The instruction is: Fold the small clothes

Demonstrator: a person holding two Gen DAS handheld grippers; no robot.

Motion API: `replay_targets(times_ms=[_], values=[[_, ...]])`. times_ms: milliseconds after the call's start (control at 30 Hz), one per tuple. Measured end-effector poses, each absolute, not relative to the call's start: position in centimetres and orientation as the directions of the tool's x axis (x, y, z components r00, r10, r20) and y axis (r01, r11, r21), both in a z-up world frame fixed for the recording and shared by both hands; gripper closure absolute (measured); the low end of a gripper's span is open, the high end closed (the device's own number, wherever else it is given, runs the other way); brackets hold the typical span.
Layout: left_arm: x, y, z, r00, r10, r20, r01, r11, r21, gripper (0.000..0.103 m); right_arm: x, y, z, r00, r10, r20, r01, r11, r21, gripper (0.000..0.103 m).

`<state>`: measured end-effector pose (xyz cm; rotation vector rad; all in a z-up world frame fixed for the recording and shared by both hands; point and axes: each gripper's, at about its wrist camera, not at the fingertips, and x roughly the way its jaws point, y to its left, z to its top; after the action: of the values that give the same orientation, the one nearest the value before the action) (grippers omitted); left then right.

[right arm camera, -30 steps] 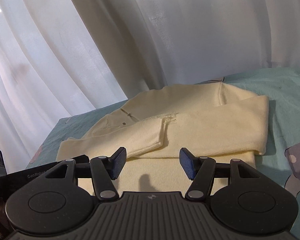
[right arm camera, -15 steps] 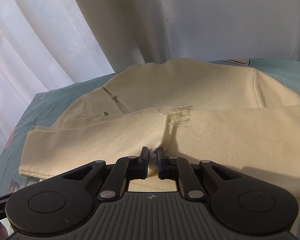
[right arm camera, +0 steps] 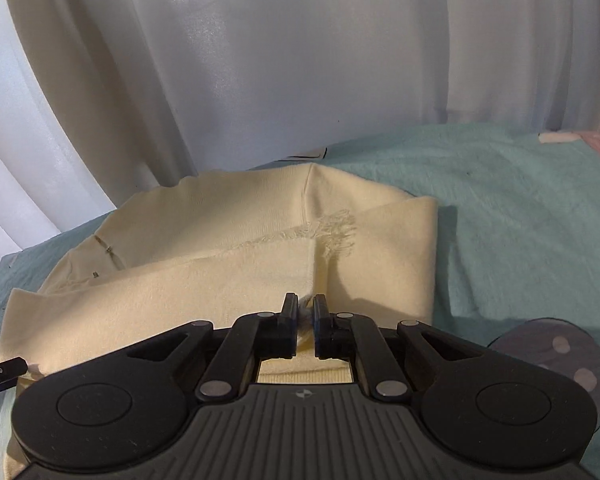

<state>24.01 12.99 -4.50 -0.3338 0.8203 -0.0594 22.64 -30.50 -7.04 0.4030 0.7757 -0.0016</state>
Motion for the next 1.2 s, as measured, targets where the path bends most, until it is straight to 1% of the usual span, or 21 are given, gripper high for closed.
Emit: replay_targets(times_ms=[100,200,233,267,300,333,400,467,533,567,667,700,767,800,833,867,967,1033,1067,1133,1200], values=[[24.3,12.7,-4.4,0.680,-0.193,-0.707,-0.058,0.948,-0.314,0.059,23.4,-30.8,-7.3,0.714,0.177,-0.677,0.141,0.911,0.387,0.080],[24.5,12.4,-4.4,0.676,-0.197,-0.710,-0.051,0.949,-0.312,0.059,24.5,-30.0,-7.8,0.707,0.217,-0.673,0.128,0.897,0.423,0.078],[24.7,12.3,-4.4,0.674,-0.198,-0.712,-0.047,0.950,-0.309,0.059,24.8,-29.8,-7.9,0.710,0.228,-0.666,0.114,0.896,0.428,0.079],[24.7,12.2,-4.4,0.673,-0.199,-0.712,-0.042,0.951,-0.306,0.059,24.9,-29.6,-7.8,0.712,0.230,-0.663,0.105,0.899,0.424,0.083],[24.8,12.0,-4.3,0.672,-0.199,-0.714,-0.035,0.953,-0.300,0.059,25.2,-29.0,-7.7,0.716,0.230,-0.660,0.083,0.910,0.406,0.096],[24.8,11.9,-4.2,0.670,-0.198,-0.716,-0.031,0.956,-0.293,0.059,25.0,-28.7,-7.4,0.727,0.216,-0.651,0.073,0.919,0.386,0.096],[24.9,11.7,-4.1,0.668,-0.207,-0.715,-0.015,0.956,-0.292,0.059,24.1,-28.2,-5.9,0.789,0.107,-0.605,0.073,0.961,0.265,0.097],[25.0,11.5,-4.0,0.665,-0.217,-0.715,-0.004,0.956,-0.294,0.058,23.2,-28.3,-4.9,0.823,-0.010,-0.568,0.127,0.978,0.168,0.097],[25.1,11.2,-4.0,0.657,-0.224,-0.720,0.006,0.957,-0.291,0.058,22.8,-29.1,-4.9,0.820,-0.090,-0.566,0.179,0.979,0.103,0.097],[25.2,11.1,-4.1,0.652,-0.224,-0.724,0.008,0.957,-0.288,0.057,22.9,-29.5,-5.3,0.809,-0.098,-0.580,0.187,0.978,0.096,0.097],[25.2,10.7,-3.9,0.624,-0.215,-0.751,0.009,0.963,-0.268,0.057,23.8,-30.7,-7.1,0.732,-0.072,-0.677,0.199,0.974,0.111,0.096],[25.0,10.7,-3.6,0.615,-0.215,-0.759,0.010,0.964,-0.265,0.058,23.8,-31.0,-7.3,0.718,-0.080,-0.691,0.210,0.972,0.105,0.095],[24.4,10.7,-2.5,0.614,-0.236,-0.753,0.040,0.962,-0.269,0.058,23.0,-31.1,-6.7,0.733,-0.136,-0.666,0.247,0.966,0.076,0.094],[23.8,10.7,-1.7,0.622,-0.247,-0.743,0.062,0.962,-0.267,0.057,22.3,-31.2,-6.2,0.741,-0.190,-0.644,0.278,0.960,0.037,0.090],[23.4,10.6,-0.9,0.639,-0.255,-0.726,0.085,0.961,-0.263,0.056,21.9,-31.4,-5.6,0.753,-0.208,-0.625,0.289,0.957,0.030,0.087],[23.3,10.4,-0.2,0.655,-0.262,-0.709,0.109,0.961,-0.255,0.053,21.6,-31.4,-5.1,0.768,-0.193,-0.611,0.280,0.959,0.049,0.086],[24.2,9.1,0.2,0.666,-0.276,-0.693,0.151,0.960,-0.237,0.052,21.6,-30.9,-4.2,0.787,-0.034,-0.616,0.179,0.968,0.176,0.084],[25.3,8.0,-0.8,0.643,-0.294,-0.707,0.160,0.955,-0.251,0.055,22.3,-29.5,-4.6,0.766,0.102,-0.634,0.098,0.957,0.273,0.084],[25.9,7.4,-1.4,0.625,-0.305,-0.718,0.166,0.951,-0.260,0.057,22.5,-29.0,-4.8,0.759,0.128,-0.638,0.083,0.953,0.290,0.084],[27.2,6.1,-3.0,0.584,-0.307,-0.751,0.175,0.951,-0.253,0.060,23.1,-27.5,-5.6,0.735,0.141,-0.663,0.068,0.958,0.280,0.084],[28.0,5.3,-4.1,0.568,-0.290,-0.770,0.180,0.957,-0.227,0.060,24.0,-26.0,-6.7,0.706,0.112,-0.699,0.062,0.974,0.219,0.084]])
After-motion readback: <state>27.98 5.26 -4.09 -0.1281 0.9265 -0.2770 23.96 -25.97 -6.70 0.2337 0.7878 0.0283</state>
